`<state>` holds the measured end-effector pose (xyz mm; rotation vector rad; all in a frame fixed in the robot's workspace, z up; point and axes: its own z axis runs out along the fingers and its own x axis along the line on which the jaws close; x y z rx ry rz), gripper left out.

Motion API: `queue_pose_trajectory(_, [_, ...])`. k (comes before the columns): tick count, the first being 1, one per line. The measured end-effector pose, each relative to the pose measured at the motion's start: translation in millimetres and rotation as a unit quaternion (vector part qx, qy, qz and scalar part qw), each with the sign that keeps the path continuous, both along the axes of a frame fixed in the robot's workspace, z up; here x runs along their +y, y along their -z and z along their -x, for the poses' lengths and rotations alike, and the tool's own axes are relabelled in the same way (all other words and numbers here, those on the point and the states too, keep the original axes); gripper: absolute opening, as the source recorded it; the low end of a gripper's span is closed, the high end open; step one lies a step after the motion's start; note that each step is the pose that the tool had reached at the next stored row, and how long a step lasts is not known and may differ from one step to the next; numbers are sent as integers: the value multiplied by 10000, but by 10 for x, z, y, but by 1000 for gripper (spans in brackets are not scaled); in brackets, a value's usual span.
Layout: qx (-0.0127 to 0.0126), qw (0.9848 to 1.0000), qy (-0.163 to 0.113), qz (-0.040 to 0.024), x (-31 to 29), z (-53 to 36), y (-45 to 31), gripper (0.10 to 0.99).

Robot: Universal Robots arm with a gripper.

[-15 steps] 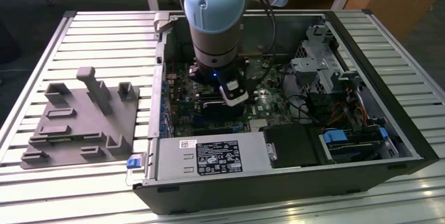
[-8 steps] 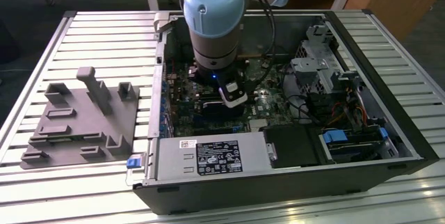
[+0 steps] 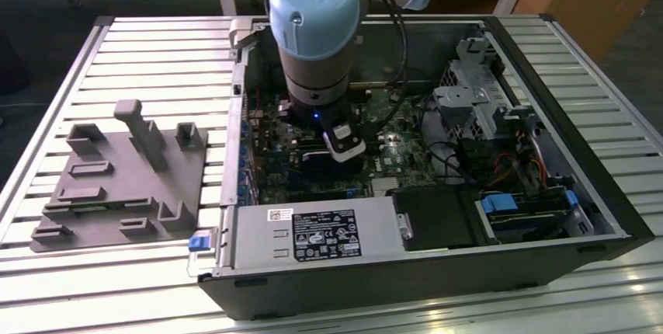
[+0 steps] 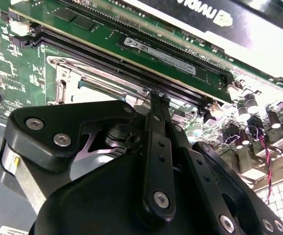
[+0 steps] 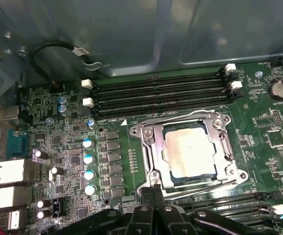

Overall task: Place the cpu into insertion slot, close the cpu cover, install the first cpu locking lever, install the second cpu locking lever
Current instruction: 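Install the second cpu locking lever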

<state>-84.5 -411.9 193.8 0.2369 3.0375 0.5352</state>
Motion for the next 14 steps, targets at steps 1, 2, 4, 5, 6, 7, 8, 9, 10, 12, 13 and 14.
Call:
queue_pose_trajectory(1, [1,10000,-5,1,0,1,1,106])
queue_pose_trajectory(2, [1,10000,-8,1,2,1,3,106])
queue_pose_trajectory(4, [0,10000,-12,0,4,2,7,106])
queue_pose_trajectory(5, [0,10000,-13,0,5,2,8,106])
queue_pose_trajectory(6, [0,10000,-13,-1,7,2,10,106])
queue_pose_trajectory(7, [0,10000,-14,-2,10,3,12,106])
queue_pose_trajectory(8, [0,10000,-17,-2,12,6,13,106])
queue_pose_trajectory(9, [0,10000,-22,-1,14,9,14,106])
queue_pose_trajectory(10, [0,10000,-27,-1,15,12,15,106])
queue_pose_trajectory(12, [1,10000,-36,0,18,20,17,106])
queue_pose_trajectory(13, [1,10000,-40,0,19,24,18,106])
queue_pose_trajectory(14, [0,10000,-45,0,20,29,21,106])
